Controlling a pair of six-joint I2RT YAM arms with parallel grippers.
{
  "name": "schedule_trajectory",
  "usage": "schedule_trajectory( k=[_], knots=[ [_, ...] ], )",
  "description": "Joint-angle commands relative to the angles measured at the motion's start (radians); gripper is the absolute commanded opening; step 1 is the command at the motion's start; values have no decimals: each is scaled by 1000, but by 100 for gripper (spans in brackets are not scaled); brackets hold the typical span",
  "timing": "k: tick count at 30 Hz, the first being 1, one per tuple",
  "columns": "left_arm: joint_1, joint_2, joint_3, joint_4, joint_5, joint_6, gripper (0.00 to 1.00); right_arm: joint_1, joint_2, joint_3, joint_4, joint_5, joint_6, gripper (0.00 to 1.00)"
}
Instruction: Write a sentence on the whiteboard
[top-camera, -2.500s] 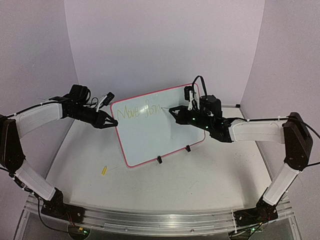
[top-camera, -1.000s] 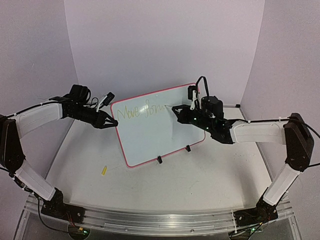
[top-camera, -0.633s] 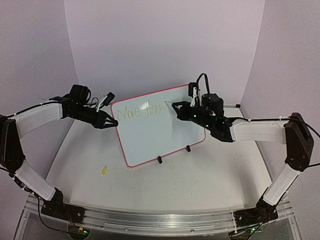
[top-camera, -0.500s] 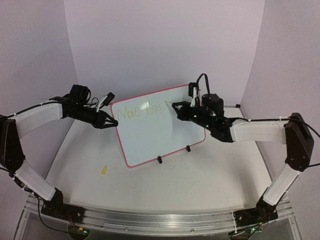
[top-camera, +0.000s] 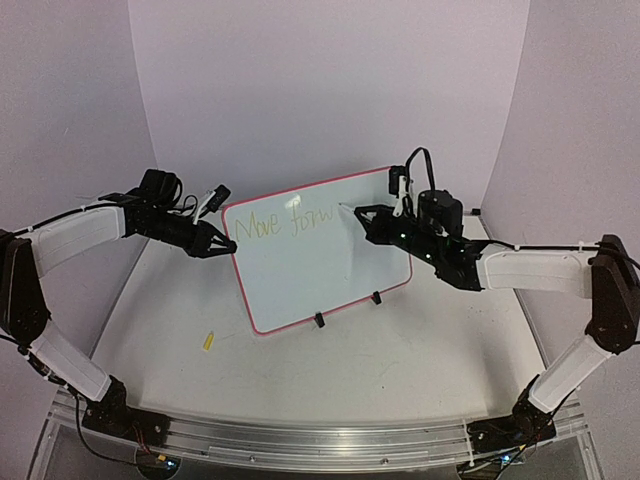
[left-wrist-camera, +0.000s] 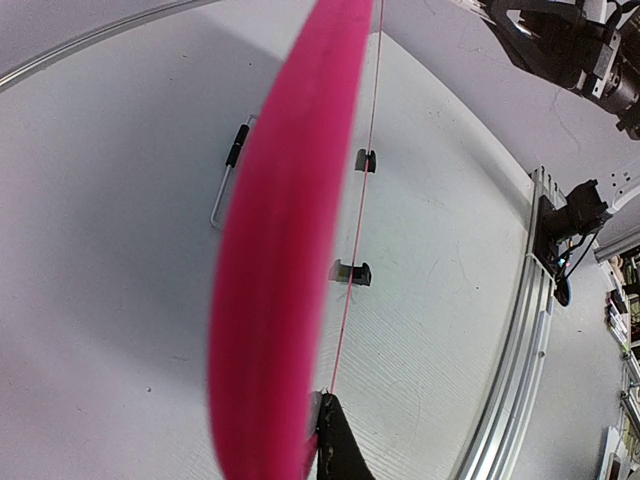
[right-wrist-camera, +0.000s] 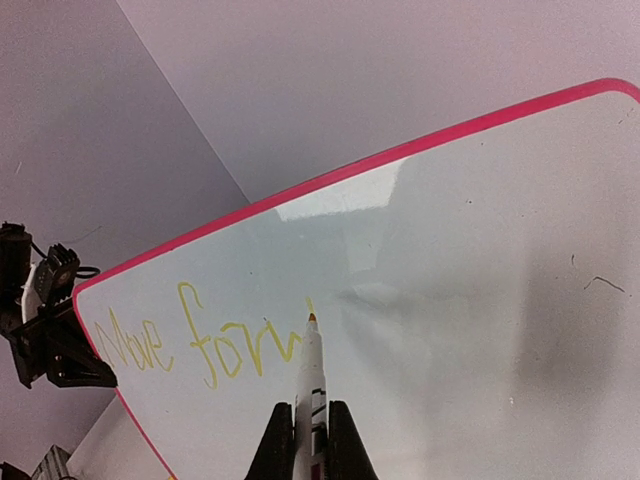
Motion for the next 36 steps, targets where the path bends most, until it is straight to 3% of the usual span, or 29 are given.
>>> schedule_trajectory(
  k=[1,18,36],
  knots=[
    [-27,13,-6,-24,-87,39,0,-8,27,29,13,11,-14,0],
    [-30,18,-6,-25,-93,41,0,-23,82,77,19,24,-25,0],
    [-31,24,-6,-25,-93,41,0,-25,81,36,20,-70,-58,0]
  ],
)
